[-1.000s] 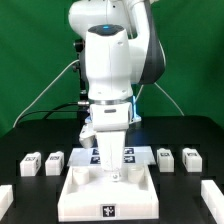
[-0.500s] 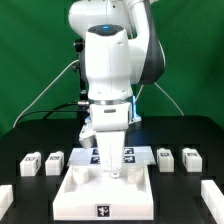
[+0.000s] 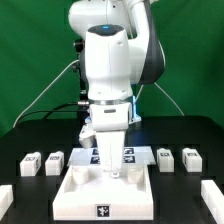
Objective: Assemble one leg
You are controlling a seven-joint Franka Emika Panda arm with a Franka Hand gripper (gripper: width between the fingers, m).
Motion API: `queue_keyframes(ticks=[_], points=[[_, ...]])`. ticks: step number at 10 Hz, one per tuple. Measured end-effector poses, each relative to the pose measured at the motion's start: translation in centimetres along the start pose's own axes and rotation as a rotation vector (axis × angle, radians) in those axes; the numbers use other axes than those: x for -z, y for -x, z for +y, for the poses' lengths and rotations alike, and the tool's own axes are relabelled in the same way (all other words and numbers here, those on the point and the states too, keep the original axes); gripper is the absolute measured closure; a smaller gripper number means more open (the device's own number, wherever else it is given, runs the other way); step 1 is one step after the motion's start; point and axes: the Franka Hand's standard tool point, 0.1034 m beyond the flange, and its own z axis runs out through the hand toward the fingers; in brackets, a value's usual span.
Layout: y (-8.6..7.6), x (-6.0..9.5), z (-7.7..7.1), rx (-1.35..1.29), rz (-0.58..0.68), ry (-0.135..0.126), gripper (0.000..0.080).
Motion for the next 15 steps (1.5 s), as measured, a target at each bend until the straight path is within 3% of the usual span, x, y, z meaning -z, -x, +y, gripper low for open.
queue_keyframes(ticks=[2,3,5,7,9,10,15], points=[[-0.1,0.0,0.0,0.001,0.000,0.000,0.0741],[-1.1,0.1,0.7,0.014,0.002,-0.002,0.0741],[-5.3,0.2,3.7,0.015,0.025,0.026,0.0741],[-7.4,0.3,6.7,0.009,0.032,0.033,0.0741],[-8.6,-0.1,7.0,0.017,0.028,-0.008,0.0739],[-9.5,-0.1,7.0,0.018,0.025,-0.016,0.0739],[-9.0,-0.1,6.6,0.005,0.020,0.007,0.0739]])
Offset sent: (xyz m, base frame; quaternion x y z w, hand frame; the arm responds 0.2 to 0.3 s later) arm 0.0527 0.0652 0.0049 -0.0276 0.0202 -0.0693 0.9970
